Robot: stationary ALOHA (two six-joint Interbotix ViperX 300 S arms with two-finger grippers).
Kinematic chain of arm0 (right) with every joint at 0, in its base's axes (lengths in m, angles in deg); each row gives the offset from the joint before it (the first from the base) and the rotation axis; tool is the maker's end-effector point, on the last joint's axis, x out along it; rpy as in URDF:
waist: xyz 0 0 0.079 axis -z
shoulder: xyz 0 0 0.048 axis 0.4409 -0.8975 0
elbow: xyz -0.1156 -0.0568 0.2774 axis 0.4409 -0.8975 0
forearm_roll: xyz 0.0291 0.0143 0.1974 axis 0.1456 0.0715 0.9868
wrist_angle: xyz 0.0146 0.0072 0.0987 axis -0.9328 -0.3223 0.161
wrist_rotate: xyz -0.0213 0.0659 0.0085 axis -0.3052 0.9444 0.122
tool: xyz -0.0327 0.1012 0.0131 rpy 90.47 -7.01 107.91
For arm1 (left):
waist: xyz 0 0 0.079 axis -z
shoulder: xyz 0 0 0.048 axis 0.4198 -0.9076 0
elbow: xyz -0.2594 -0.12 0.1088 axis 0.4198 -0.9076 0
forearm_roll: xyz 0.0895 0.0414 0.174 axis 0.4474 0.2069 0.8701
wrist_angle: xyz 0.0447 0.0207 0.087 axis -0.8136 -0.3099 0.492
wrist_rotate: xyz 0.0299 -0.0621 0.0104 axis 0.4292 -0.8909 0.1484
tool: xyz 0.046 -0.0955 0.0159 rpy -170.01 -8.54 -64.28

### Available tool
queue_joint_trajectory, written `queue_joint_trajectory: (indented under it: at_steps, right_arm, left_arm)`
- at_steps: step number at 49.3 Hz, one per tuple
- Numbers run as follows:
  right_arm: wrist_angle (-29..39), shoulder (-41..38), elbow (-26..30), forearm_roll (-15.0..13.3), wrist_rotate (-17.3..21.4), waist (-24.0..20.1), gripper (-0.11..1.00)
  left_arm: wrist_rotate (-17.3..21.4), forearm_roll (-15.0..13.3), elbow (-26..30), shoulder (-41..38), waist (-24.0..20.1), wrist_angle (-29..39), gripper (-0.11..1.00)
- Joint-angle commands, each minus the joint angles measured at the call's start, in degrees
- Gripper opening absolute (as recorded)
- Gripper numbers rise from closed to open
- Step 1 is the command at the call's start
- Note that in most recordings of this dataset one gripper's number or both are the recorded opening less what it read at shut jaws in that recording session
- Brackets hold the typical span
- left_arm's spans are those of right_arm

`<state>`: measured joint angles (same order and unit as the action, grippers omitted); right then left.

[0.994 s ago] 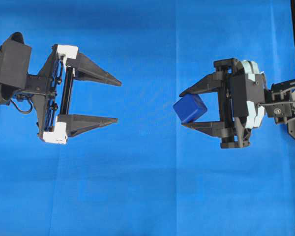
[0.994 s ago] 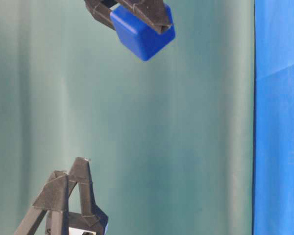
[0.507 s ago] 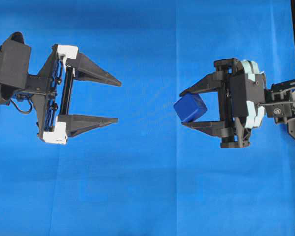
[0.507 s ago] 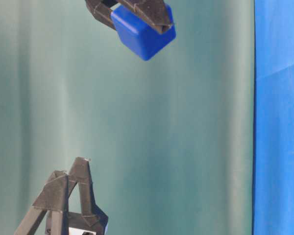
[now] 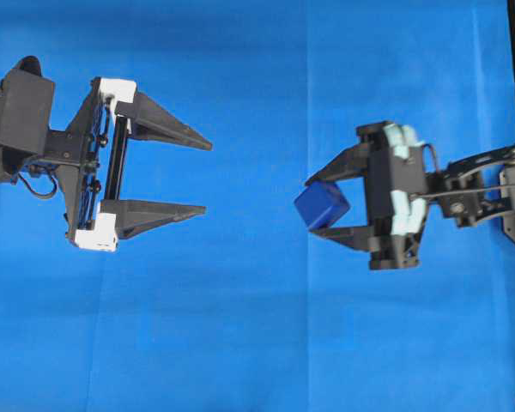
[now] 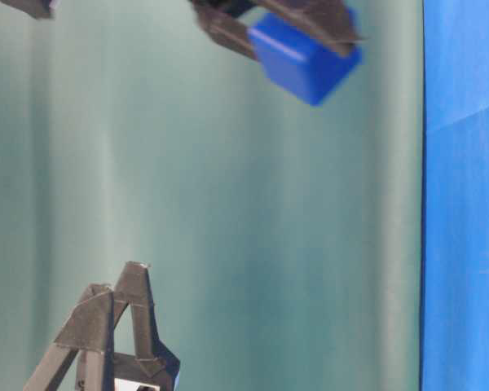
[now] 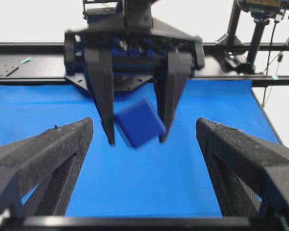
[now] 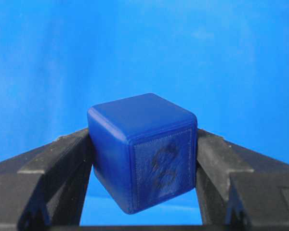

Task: Handover the blue block to the right arm after grasping it with the left arm, then place it in the designated position.
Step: 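Lower the cube with the right gripper toward the table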

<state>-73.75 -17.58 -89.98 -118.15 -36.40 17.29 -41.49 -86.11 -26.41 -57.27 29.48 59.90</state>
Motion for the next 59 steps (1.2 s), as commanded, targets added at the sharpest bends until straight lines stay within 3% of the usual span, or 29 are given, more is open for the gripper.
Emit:
queue_joint_trajectory:
  at_steps: [1,14,30,59]
  right_arm:
    - [-2.81,-1.76,0.18,0.09,0.88,-0.18,0.52]
    - [-13.1,-9.67,-0.44,0.09,2.46,-0.18,0.52]
    - [-20.04,-17.75,1.32,0.09,2.46,-0.18,0.52]
    - [-21.45,-31.2,8.17,1.05,2.46,0.79,0.52]
  left_arm:
    - [-0.09,0.18,1.14,0.44,0.0,-0.35,0.92]
    - [-0.09,0.18,1.23,0.35,0.0,-0.35,0.92]
    - [-0.18,0.09,1.32,0.09,0.0,-0.26,0.92]
    - [-0.35,0.18,1.14,-0.18,0.0,-0.18,0.92]
